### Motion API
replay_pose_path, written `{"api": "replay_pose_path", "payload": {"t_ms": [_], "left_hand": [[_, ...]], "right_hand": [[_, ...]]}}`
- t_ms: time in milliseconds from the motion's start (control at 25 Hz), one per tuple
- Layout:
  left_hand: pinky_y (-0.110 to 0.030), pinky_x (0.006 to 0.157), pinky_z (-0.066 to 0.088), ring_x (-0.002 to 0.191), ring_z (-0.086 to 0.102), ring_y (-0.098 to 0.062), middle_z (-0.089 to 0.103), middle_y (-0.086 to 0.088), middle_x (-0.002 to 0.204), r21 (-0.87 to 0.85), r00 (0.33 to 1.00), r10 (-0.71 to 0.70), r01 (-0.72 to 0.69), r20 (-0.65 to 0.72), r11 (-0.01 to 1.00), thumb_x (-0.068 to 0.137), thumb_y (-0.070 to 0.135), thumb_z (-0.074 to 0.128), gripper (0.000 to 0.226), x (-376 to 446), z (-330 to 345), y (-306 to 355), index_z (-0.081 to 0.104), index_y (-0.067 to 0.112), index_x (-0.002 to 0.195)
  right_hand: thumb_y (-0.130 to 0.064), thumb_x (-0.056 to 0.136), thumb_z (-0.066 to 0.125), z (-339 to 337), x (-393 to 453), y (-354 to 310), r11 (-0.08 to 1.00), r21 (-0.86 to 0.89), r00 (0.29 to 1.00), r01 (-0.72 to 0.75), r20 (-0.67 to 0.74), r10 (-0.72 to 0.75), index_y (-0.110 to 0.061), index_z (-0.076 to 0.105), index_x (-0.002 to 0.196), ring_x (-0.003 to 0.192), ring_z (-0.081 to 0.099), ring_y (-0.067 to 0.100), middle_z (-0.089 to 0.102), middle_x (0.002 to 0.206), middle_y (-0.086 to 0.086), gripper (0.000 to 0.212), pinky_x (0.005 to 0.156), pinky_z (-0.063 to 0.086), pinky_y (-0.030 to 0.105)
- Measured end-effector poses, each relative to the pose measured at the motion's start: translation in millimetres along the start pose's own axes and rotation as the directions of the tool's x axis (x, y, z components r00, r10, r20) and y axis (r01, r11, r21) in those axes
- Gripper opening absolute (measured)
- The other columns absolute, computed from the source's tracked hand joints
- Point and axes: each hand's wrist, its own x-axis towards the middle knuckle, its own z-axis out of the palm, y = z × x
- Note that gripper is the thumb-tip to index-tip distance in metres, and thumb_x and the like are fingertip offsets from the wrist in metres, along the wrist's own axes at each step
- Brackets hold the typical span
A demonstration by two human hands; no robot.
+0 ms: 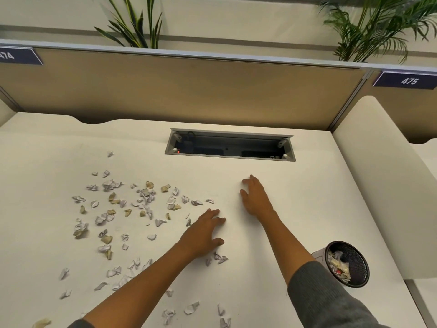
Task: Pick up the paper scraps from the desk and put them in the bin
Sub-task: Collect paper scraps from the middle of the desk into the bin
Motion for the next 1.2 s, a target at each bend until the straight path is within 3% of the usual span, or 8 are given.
{"api": "replay_pose_path", "payload": {"t_ms": [120,200,360,480,680,880,1080,1200], "left_hand": [[-0.024,0.112,0.028,0.145,0.027,-0.011,0.033,0.008,0.154,-0.017,0.997,0.041,-0.042,-0.069,0.999,0.09,0.029,0.061,0.053,-7.2,-2.4,-4.9,0.046,0.025,0.14],[-0.022,0.106,0.033,0.135,0.041,-0.013,0.044,0.006,0.144,-0.052,0.977,0.045,-0.057,-0.208,0.997,0.09,0.025,0.059,0.045,-14.6,-6.2,-10.3,0.052,0.023,0.135],[-0.025,0.111,0.028,0.143,0.03,-0.019,0.034,-0.001,0.152,-0.086,0.923,-0.049,0.017,-0.383,0.996,0.089,0.021,0.061,0.053,-24.2,-26.7,-36.3,0.046,0.018,0.139],[-0.038,0.122,0.018,0.15,0.009,-0.025,0.015,-0.009,0.16,-0.039,0.95,-0.095,0.087,-0.298,0.995,0.096,0.018,0.05,0.058,-24.9,-46.6,-63.4,0.029,0.011,0.149],[-0.038,0.123,0.013,0.151,-0.002,-0.023,-0.001,-0.006,0.163,0.017,0.992,-0.088,0.09,-0.093,0.996,0.1,0.01,0.035,0.06,-23.8,-60.0,-88.7,0.01,0.016,0.155],[-0.035,0.121,0.019,0.15,0.011,-0.022,0.014,-0.006,0.162,0.111,0.995,-0.057,0.066,-0.084,0.992,0.101,0.02,0.04,0.052,-32.1,-55.2,-91.4,0.027,0.015,0.151],[-0.031,0.113,0.034,0.143,0.033,-0.019,0.031,-0.004,0.156,0.154,0.988,-0.052,0.075,-0.145,0.985,0.1,0.011,0.038,0.045,-48.6,-45.2,-84.3,0.043,0.015,0.144],[-0.03,0.09,0.048,0.114,0.057,-0.021,0.055,-0.005,0.127,0.252,0.974,-0.046,0.103,-0.224,0.962,0.098,0.005,0.04,0.029,-58.4,-37.1,-76.7,0.061,0.012,0.117]], "right_hand": [[-0.019,0.103,0.044,18.0,-9.3,-17.8,0.998,0.032,0.998,0.059,0.006,-0.059,-0.009,0.038,0.147,0.15,0.019,0.023,0.022,0.162,0.008,0.045,0.121,0.017,0.031],[-0.017,0.103,0.044,31.1,-16.7,-31.5,0.994,0.027,0.994,0.104,0.025,-0.105,-0.006,0.038,0.146,0.149,0.021,0.023,0.024,0.161,0.01,0.045,0.121,0.017,0.03],[-0.02,0.102,0.045,53.4,-27.6,-55.4,0.979,0.007,0.977,0.203,0.06,-0.203,-0.005,0.037,0.147,0.148,0.023,0.024,0.028,0.158,0.011,0.048,0.121,0.016,0.029],[-0.022,0.101,0.047,68.6,-35.2,-72.0,0.968,0.028,0.963,0.25,0.095,-0.251,-0.005,0.036,0.147,0.147,0.026,0.026,0.031,0.156,0.012,0.05,0.121,0.02,0.034],[-0.031,0.099,0.052,86.4,-50.5,-90.6,0.942,0.029,0.928,0.333,0.167,-0.333,-0.009,0.038,0.146,0.143,0.031,0.024,0.038,0.15,0.009,0.053,0.117,0.026,0.031],[-0.035,0.096,0.057,100.4,-74.0,-91.7,0.92,-0.032,0.899,0.391,0.229,-0.374,-0.017,0.037,0.149,0.146,0.027,0.019,0.032,0.156,0.004,0.059,0.116,0.029,0.031],[-0.017,0.099,0.047,108.8,-101.5,-84.6,0.852,-0.202,0.875,0.483,0.147,-0.461,-0.015,0.057,0.132,0.128,0.048,0.021,0.053,0.138,0.003,0.034,0.093,0.049,0.035],[-0.014,0.1,0.044,109.2,-118.5,-76.3,0.83,-0.282,0.876,0.482,0.115,-0.469,-0.014,0.061,0.124,0.116,0.053,0.022,0.06,0.125,0.002,0.029,0.084,0.052,0.036]]}}
